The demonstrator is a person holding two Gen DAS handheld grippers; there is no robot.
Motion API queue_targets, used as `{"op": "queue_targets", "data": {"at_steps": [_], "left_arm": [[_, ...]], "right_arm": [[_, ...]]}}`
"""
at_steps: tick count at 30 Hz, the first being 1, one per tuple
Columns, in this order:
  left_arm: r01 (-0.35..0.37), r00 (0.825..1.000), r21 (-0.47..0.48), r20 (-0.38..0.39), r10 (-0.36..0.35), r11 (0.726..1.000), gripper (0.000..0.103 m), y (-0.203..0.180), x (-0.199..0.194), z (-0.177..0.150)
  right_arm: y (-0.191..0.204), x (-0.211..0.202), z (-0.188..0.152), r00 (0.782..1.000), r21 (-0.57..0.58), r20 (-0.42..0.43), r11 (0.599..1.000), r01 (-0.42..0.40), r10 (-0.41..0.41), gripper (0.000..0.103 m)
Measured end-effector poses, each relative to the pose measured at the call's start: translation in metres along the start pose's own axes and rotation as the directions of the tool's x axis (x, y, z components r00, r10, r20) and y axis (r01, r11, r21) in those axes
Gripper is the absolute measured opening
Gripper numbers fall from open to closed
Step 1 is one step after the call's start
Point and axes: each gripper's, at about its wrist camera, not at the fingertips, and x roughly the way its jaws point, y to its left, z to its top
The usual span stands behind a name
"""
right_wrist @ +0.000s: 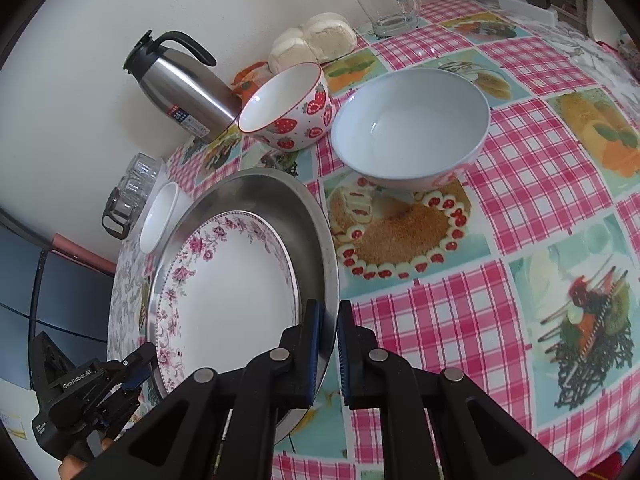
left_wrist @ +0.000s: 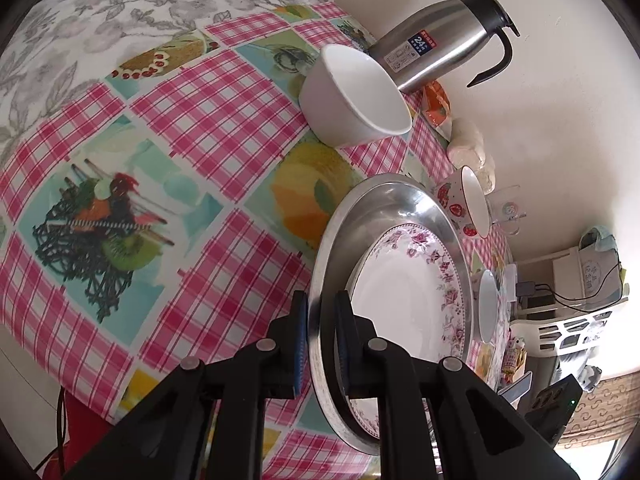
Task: Organize plates and bowls
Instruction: 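Press the held floral plate down flat inside the steel tray with both grippers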
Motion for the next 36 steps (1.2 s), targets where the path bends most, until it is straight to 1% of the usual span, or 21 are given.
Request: {"op": "queue_targets", "data": {"at_steps": [2, 4, 8, 11, 14, 17, 19, 22, 24, 27, 28, 30, 31, 32, 33, 36], "left_arm": [[0.005, 1.000, -0.008, -0.003, -0.005, 1.000, 0.012, 0.001, -0.001, -0.001], [0.009, 1.000, -0.016, -0.001, -0.009, 1.000, 0.012, 0.002, 0.000, -0.001], [0.001, 1.000, -0.017, 0.000, -0.001, 1.000, 0.012, 0.001, 0.002, 0.000], [-0.009, 1.000, -0.037, 0.009, 0.009, 0.999, 0.012, 0.005, 0.001, 0.001], [-0.013, 0.999, -0.029, 0.033, 0.014, 0.999, 0.012, 0.004, -0.005, 0.003], [-0.030, 0.997, 0.016, 0.070, 0.029, 0.999, 0.012, -0.002, -0.011, 0.004], [-0.044, 0.996, 0.041, 0.075, 0.041, 0.998, 0.012, -0.006, -0.010, 0.004], [-0.044, 0.998, 0.038, 0.044, 0.042, 0.998, 0.012, -0.005, -0.004, 0.003], [-0.048, 0.999, 0.036, 0.027, 0.047, 0.998, 0.012, -0.004, 0.000, 0.002], [-0.042, 0.999, 0.035, 0.014, 0.041, 0.998, 0.012, -0.004, 0.003, 0.001], [-0.042, 0.999, 0.038, 0.011, 0.042, 0.998, 0.012, -0.004, 0.003, 0.001], [-0.043, 0.999, 0.045, 0.005, 0.043, 0.998, 0.012, -0.006, 0.005, 0.000], [-0.047, 0.999, 0.047, 0.005, 0.046, 0.998, 0.012, -0.006, 0.005, -0.001], [-0.049, 0.999, 0.050, 0.003, 0.049, 0.998, 0.012, -0.006, 0.006, -0.001], [-0.049, 0.999, 0.050, 0.000, 0.049, 0.998, 0.012, -0.006, 0.007, -0.001], [-0.049, 0.999, 0.045, -0.011, 0.050, 0.998, 0.012, -0.005, 0.009, -0.001]], "right_arm": [[0.001, -0.002, -0.002, 1.000, -0.004, -0.014, 1.000, 0.016, -0.016, 0.010], [0.000, -0.003, -0.003, 1.000, -0.007, -0.019, 1.000, 0.014, -0.014, 0.010], [0.003, -0.002, -0.002, 0.999, -0.036, -0.015, 0.999, 0.031, -0.032, 0.010], [0.004, -0.003, -0.002, 0.999, -0.046, -0.007, 0.998, 0.037, -0.037, 0.012], [0.007, -0.006, 0.000, 0.998, -0.076, 0.022, 0.995, 0.062, -0.061, 0.013], [0.010, -0.013, 0.002, 0.995, -0.091, 0.061, 0.992, 0.088, -0.083, 0.013], [0.013, -0.020, 0.004, 0.989, -0.111, 0.103, 0.987, 0.118, -0.107, 0.013], [0.018, -0.029, 0.005, 0.989, -0.130, 0.130, 0.988, 0.083, -0.066, 0.013], [0.021, -0.026, 0.004, 0.993, -0.146, 0.108, 0.988, 0.057, -0.041, 0.013], [0.024, -0.015, 0.000, 0.997, -0.153, 0.062, 0.986, 0.058, -0.048, 0.013], [0.024, -0.014, 0.000, 0.997, -0.156, 0.061, 0.986, 0.051, -0.042, 0.013], [0.024, -0.011, -0.002, 0.999, -0.149, 0.044, 0.988, 0.034, -0.028, 0.013], [0.024, -0.008, -0.003, 0.999, -0.144, 0.024, 0.989, 0.028, -0.024, 0.013], [0.022, -0.003, -0.004, 1.000, -0.134, 0.001, 0.991, 0.017, -0.017, 0.011], [0.021, 0.000, -0.005, 1.000, -0.124, -0.016, 0.992, 0.005, -0.007, 0.011], [0.024, 0.001, -0.006, 1.000, -0.126, -0.013, 0.992, 0.006, -0.008, 0.012]]}}
